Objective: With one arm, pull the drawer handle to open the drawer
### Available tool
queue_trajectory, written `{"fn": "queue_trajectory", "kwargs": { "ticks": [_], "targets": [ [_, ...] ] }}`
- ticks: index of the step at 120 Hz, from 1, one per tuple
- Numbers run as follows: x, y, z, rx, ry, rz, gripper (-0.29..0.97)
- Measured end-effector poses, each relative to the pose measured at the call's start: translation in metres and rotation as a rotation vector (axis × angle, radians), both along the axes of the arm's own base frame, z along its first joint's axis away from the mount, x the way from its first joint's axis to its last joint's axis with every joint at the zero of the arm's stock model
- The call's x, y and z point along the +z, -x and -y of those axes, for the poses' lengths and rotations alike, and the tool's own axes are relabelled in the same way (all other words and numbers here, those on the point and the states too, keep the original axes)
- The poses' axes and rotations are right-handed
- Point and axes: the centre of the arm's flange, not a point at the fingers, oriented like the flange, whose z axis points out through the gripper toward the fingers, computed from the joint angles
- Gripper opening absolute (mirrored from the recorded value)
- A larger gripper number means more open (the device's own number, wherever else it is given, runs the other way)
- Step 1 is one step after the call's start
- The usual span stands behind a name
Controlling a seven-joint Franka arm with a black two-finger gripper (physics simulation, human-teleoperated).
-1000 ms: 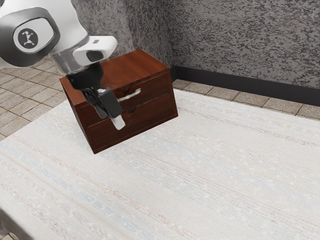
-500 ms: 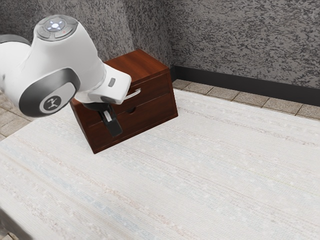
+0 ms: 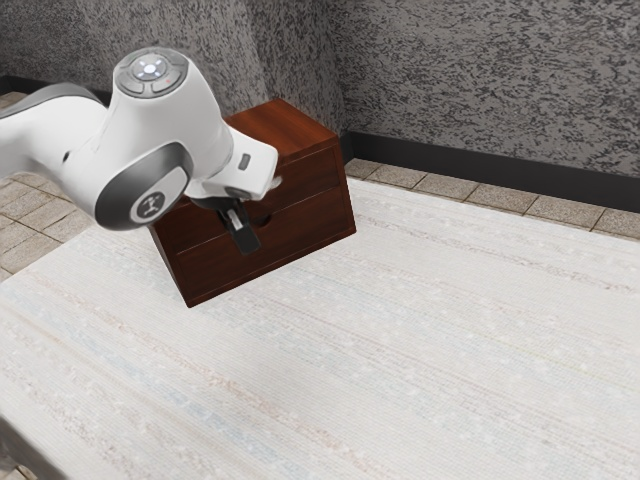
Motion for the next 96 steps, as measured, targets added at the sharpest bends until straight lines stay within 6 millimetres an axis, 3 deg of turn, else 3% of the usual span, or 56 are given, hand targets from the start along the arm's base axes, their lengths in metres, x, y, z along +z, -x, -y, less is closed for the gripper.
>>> {"fn": "queue_trajectory", "kwargs": {
  "ticks": [16, 47, 58, 72, 96],
  "targets": [
    [-0.008, -0.008, -0.015, 0.019, -0.008, -0.002, 0.68],
    [-0.002, -0.040, -0.007, 0.009, -0.017, 0.030, 0.68],
    [-0.010, -0.048, -0.008, 0.011, -0.015, 0.018, 0.68],
    [-0.027, -0.053, -0.028, 0.040, -0.014, -0.004, 0.68],
    [-0.032, -0.051, -0.060, 0.081, -0.015, -0.008, 0.68]
  ]
}}
